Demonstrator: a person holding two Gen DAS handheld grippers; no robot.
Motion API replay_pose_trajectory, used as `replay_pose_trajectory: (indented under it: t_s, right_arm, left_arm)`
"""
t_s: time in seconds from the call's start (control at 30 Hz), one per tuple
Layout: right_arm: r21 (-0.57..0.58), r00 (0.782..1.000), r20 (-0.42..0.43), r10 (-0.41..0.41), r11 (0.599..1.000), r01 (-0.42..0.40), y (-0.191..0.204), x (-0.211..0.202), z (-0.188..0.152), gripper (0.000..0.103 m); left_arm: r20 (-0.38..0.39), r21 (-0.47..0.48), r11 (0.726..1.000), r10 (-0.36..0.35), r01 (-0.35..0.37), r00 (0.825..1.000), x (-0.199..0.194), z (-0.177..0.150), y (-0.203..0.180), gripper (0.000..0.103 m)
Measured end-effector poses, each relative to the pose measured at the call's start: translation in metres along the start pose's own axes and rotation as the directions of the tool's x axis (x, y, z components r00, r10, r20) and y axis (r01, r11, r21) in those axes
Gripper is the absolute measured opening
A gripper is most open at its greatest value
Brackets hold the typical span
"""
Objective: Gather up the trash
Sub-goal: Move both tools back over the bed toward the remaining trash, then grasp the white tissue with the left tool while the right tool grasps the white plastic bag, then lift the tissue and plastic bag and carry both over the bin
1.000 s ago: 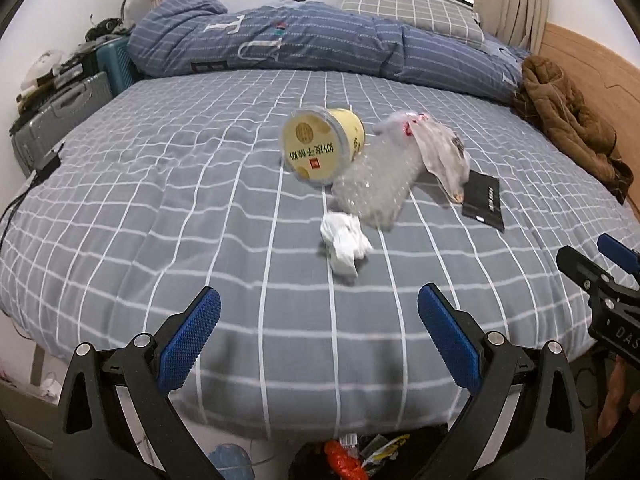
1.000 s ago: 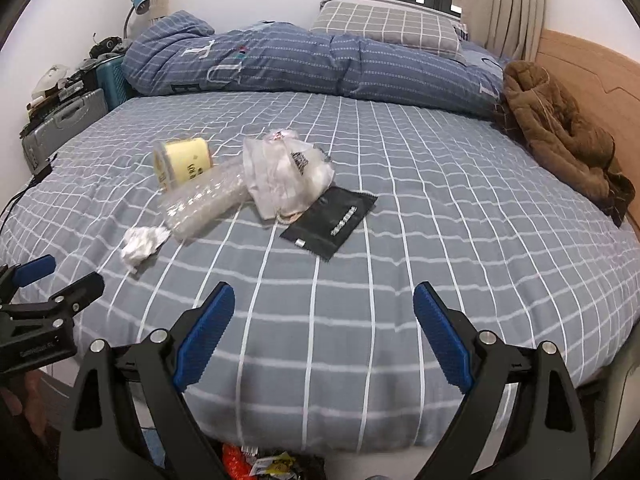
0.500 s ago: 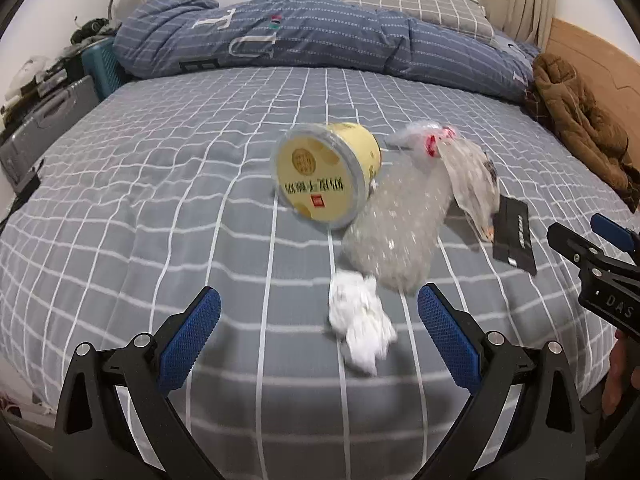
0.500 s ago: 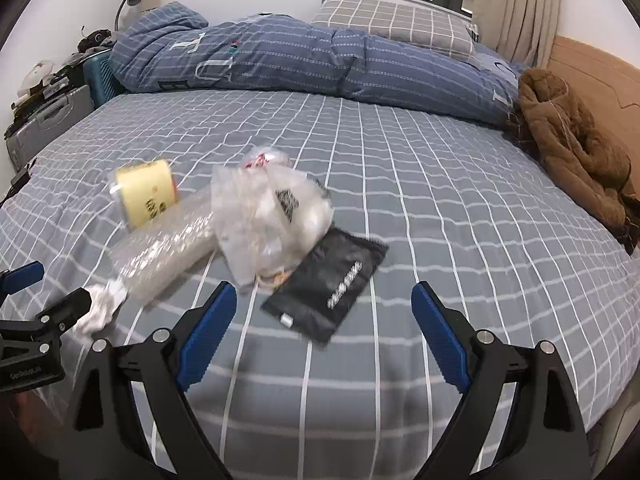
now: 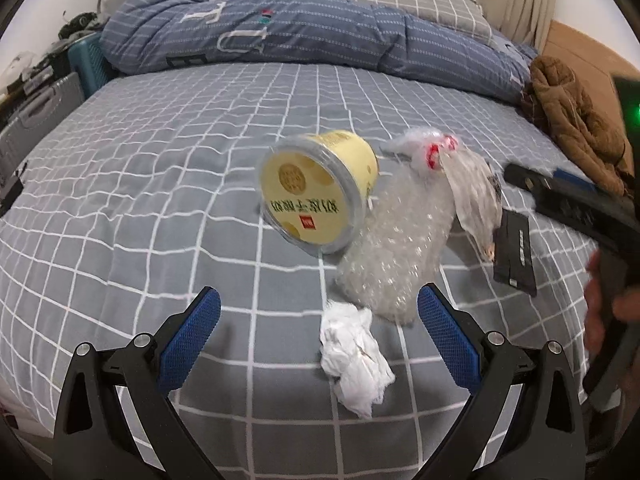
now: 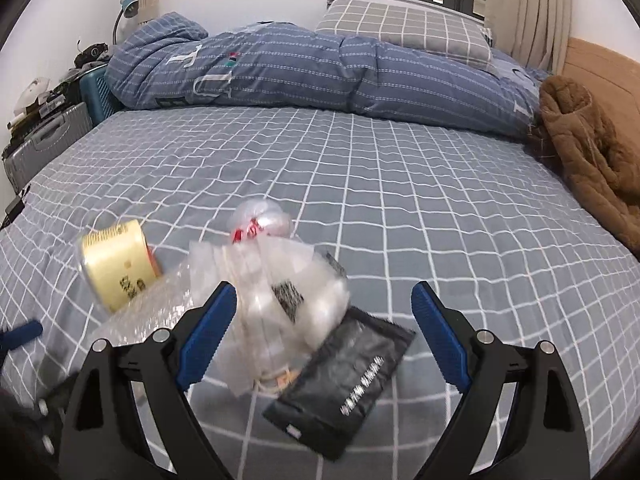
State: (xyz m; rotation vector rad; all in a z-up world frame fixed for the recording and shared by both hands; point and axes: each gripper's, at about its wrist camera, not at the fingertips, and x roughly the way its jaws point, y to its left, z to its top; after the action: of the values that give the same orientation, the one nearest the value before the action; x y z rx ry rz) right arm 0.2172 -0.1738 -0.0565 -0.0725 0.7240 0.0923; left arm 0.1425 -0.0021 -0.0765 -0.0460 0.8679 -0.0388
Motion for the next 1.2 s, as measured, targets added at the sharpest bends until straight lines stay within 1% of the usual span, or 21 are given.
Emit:
replay_pose_trajectory:
  t_s: [0.17, 0.3, 0.4, 0.43, 0.47, 0.53, 0.63, 0.67, 0.7, 0.73, 0.77, 0.8, 0.9, 0.97, 1.07, 1.2]
  right_arm:
    - [-0.004, 0.999, 0.000, 0.035, 0.999, -0.035, 0.005, 0.015, 0.006, 0.085]
    - [-0.009, 0.998, -0.027, 0.052, 0.999, -0.052, 0.005, 0.031, 0.002, 0.085]
    - [-0.011, 0.997, -0.049, 0.066, 0.998, -0.067, 0.007, 0.041, -0.002, 0.085]
    - [-0.008, 0.996, -0.060, 0.073, 0.997, -0.073, 0.007, 0.045, -0.004, 0.084]
    - [-0.003, 0.994, -0.069, 0.080, 0.997, -0.080, 0.007, 0.048, -0.006, 0.082]
    - [0.005, 0.992, -0.083, 0.093, 0.996, -0.093, 0.006, 0.053, -0.010, 0.079]
    - [0.010, 0.990, -0.091, 0.104, 0.995, -0.104, 0.006, 0.056, -0.012, 0.074]
    - [0.009, 0.990, -0.092, 0.104, 0.995, -0.104, 0.007, 0.056, -0.012, 0.068]
    - [0.010, 0.990, -0.095, 0.100, 0.995, -0.100, 0.006, 0.057, -0.013, 0.058]
    - [0.009, 0.991, -0.101, 0.087, 0.996, -0.086, 0.005, 0.058, -0.013, 0.051]
    - [0.011, 0.991, -0.112, 0.073, 0.997, -0.072, 0.003, 0.060, -0.014, 0.046]
    - [0.018, 0.990, -0.116, 0.074, 0.997, -0.073, 0.001, 0.062, -0.014, 0.040]
    - [0.037, 0.989, -0.132, 0.071, 0.997, -0.067, -0.007, 0.067, -0.016, 0.027]
    - [0.037, 0.988, -0.134, 0.072, 0.997, -0.068, -0.009, 0.067, -0.016, 0.025]
    - [0.031, 0.990, -0.127, 0.065, 0.998, -0.061, -0.009, 0.066, -0.016, 0.022]
    - [0.052, 0.994, -0.097, 0.060, 0.997, -0.055, -0.010, 0.056, -0.013, 0.020]
  left_arm:
    - [-0.030, 0.024, 1.000, 0.005, -0.005, 1.000, 0.006, -0.013, -0.003, 0.095]
    - [-0.056, 0.026, 1.000, -0.008, 0.010, 0.998, 0.012, -0.021, -0.002, 0.088]
    - [-0.081, 0.037, 0.999, -0.006, 0.009, 0.997, 0.018, -0.026, -0.001, 0.078]
    - [-0.089, 0.037, 0.999, -0.008, 0.012, 0.996, 0.019, -0.027, 0.000, 0.072]
    - [-0.100, 0.035, 0.999, -0.008, 0.012, 0.995, 0.021, -0.029, 0.000, 0.068]
    - [-0.111, 0.036, 0.999, -0.010, 0.014, 0.994, 0.023, -0.030, 0.000, 0.061]
    - [-0.113, 0.054, 0.999, 0.002, 0.004, 0.994, 0.025, -0.030, -0.003, 0.048]
    - [-0.113, 0.056, 0.998, 0.002, 0.004, 0.994, 0.025, -0.031, -0.003, 0.044]
    - [-0.113, 0.058, 0.998, 0.003, 0.004, 0.994, 0.025, -0.031, -0.003, 0.042]
    - [-0.114, 0.061, 0.998, 0.005, 0.002, 0.993, 0.025, -0.032, -0.004, 0.038]
    - [-0.113, 0.063, 0.998, 0.005, 0.002, 0.994, 0.025, -0.032, -0.004, 0.033]
    - [-0.114, 0.061, 0.998, 0.009, -0.002, 0.993, 0.025, -0.032, -0.003, 0.030]
    - [-0.114, 0.056, 0.998, 0.015, -0.008, 0.993, 0.026, -0.032, -0.002, 0.025]
    - [-0.115, 0.054, 0.999, 0.013, -0.007, 0.993, 0.027, -0.032, -0.002, 0.022]
    - [-0.116, 0.052, 0.999, 0.009, -0.003, 0.993, 0.026, -0.029, -0.002, 0.022]
    - [-0.109, 0.047, 0.999, 0.009, -0.004, 0.994, 0.025, -0.025, 0.000, 0.022]
